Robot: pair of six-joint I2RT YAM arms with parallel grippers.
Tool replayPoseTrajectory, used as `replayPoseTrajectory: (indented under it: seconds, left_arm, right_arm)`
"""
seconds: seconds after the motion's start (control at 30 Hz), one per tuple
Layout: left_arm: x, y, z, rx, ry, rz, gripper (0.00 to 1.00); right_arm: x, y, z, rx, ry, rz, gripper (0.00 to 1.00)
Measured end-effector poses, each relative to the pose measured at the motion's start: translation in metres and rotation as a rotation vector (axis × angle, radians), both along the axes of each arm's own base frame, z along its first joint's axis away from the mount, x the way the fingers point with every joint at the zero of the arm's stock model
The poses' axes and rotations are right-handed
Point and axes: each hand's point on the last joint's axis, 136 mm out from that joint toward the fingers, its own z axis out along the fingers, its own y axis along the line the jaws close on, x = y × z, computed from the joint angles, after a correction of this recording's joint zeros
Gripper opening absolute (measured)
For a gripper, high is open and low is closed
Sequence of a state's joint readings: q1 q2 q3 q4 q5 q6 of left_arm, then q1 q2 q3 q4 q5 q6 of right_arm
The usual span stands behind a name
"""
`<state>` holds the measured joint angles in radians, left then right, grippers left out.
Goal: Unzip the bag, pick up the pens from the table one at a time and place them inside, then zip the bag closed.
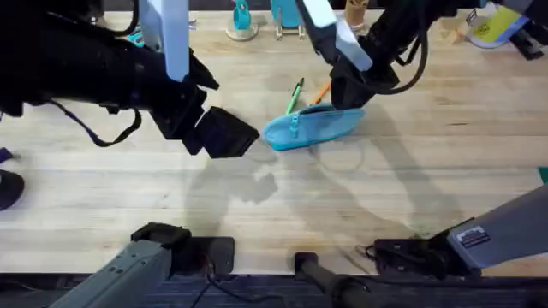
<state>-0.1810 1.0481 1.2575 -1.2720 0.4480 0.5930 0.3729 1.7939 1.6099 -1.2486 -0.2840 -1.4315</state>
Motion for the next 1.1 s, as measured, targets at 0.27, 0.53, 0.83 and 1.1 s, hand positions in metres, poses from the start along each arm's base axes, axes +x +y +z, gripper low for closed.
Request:
replayPoseTrajectory:
  seconds: [0.27, 0.53, 0.83, 1.1]
  left_arm:
    - [0.000, 0.000, 0.000, 0.000, 0.000, 0.000, 0.996]
    - [0.000, 0.000, 0.000, 0.000, 0.000, 0.001, 0.995]
    - [0.000, 0.000, 0.000, -0.001, 0.001, 0.002, 0.996]
    - [0.000, 0.000, 0.000, -0.001, 0.001, 0.002, 0.995]
  right_arm:
    - [0.004, 0.002, -0.005, -0.001, 0.003, -0.014, 0.029]
    - [0.006, 0.002, -0.028, -0.025, 0.065, -0.021, 0.031]
    - [0.007, 0.003, -0.040, -0.038, 0.097, -0.025, 0.184]
    - [0.007, 0.003, -0.040, -0.038, 0.096, -0.031, 0.992]
